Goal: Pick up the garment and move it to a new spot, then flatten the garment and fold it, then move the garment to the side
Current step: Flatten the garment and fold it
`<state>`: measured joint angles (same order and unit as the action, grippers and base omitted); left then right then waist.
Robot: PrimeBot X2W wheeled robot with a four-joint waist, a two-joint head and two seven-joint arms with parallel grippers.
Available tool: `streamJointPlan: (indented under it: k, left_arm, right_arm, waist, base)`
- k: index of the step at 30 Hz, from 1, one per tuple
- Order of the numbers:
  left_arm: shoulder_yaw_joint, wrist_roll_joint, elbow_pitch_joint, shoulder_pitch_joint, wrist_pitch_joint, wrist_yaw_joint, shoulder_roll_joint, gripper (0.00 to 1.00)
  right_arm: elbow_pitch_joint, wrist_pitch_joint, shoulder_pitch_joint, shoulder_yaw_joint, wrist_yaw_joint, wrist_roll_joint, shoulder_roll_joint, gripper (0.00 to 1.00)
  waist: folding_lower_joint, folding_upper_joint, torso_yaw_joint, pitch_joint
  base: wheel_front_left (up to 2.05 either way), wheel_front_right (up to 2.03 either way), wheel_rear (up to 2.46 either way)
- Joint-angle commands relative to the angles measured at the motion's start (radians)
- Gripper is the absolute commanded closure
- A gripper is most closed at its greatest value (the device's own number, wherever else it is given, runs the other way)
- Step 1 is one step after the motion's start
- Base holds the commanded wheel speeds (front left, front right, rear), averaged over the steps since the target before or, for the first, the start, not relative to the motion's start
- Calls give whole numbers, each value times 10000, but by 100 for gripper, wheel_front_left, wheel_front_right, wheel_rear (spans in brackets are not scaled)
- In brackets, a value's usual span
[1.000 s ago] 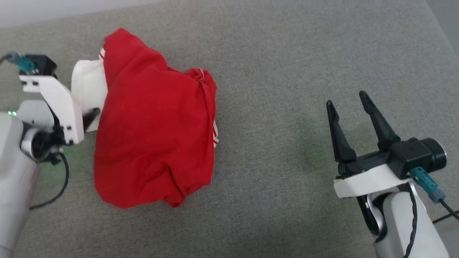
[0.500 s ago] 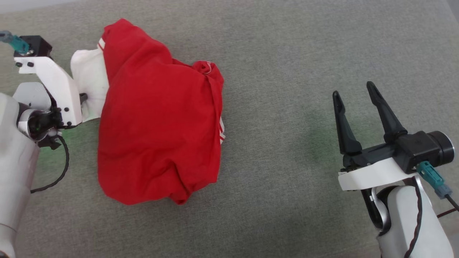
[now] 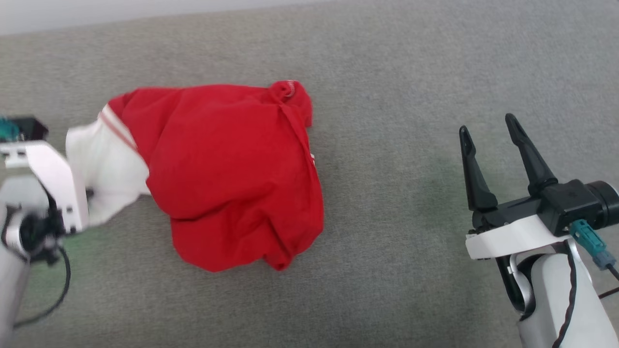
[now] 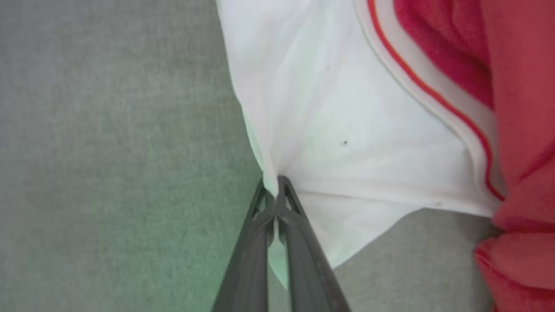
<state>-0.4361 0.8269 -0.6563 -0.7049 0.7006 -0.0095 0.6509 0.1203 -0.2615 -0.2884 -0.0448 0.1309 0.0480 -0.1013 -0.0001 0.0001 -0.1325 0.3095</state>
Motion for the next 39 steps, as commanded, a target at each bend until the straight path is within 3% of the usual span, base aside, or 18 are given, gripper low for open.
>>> streamJointPlan:
  k: [1, 6, 13, 14, 16, 17, 26, 33, 39]
  left_arm:
    - [-34, 177, 336, 846, 297, 296, 128, 100]
    - [85, 714, 1723, 2752, 844, 1121, 266, 100]
    - [153, 930, 3017, 3888, 1010, 1692, 444, 100]
    - [211, 885, 3234, 3875, 893, 1718, 505, 91]
    - [323, 794, 3698, 3798, 781, 1801, 688, 13]
    - [380, 758, 3910, 3716, 807, 1861, 793, 0]
    - [470, 574, 6295, 2819, 1873, 2442, 1499, 0]
    - [-266, 451, 7614, 2036, 2920, 2441, 1111, 0]
    - [-1117, 61, 7245, 1740, 3173, 2160, 552, 0]
  right_arm:
    - [5, -50, 108, -16, -3, -41, -22, 0]
    - [43, -50, 108, -57, -3, 52, -75, 0]
    - [188, -50, 156, -209, -3, 128, -119, 0]
    - [218, -50, 168, -242, -3, 140, -129, 0]
    - [294, -50, 193, -284, -3, 182, -157, 0]
    - [315, -50, 197, -313, -3, 201, -154, 0]
    - [488, -50, 233, -632, -3, 288, -183, 0]
    - [519, -52, 244, -765, -3, 369, -139, 0]
    - [469, -50, 102, -861, -3, 449, -70, 0]
  waist:
    - [1, -1, 163, -151]
    - [1, -1, 326, -271]
    - [1, -1, 495, -436]
    - [1, -1, 518, -479]
    - [1, -1, 559, -569]
    - [1, -1, 572, -614]
    - [1, -1, 433, -936]
    - [1, -1, 113, -983]
    - [1, -1, -265, -780]
  base:
    - [0, 0, 0]
    - [0, 0, 0]
    - [0, 0, 0]
    - [0, 0, 0]
    - [0, 0, 0]
    - [0, 0, 0]
    - [0, 0, 0]
    - [0, 0, 0]
    - [0, 0, 0]
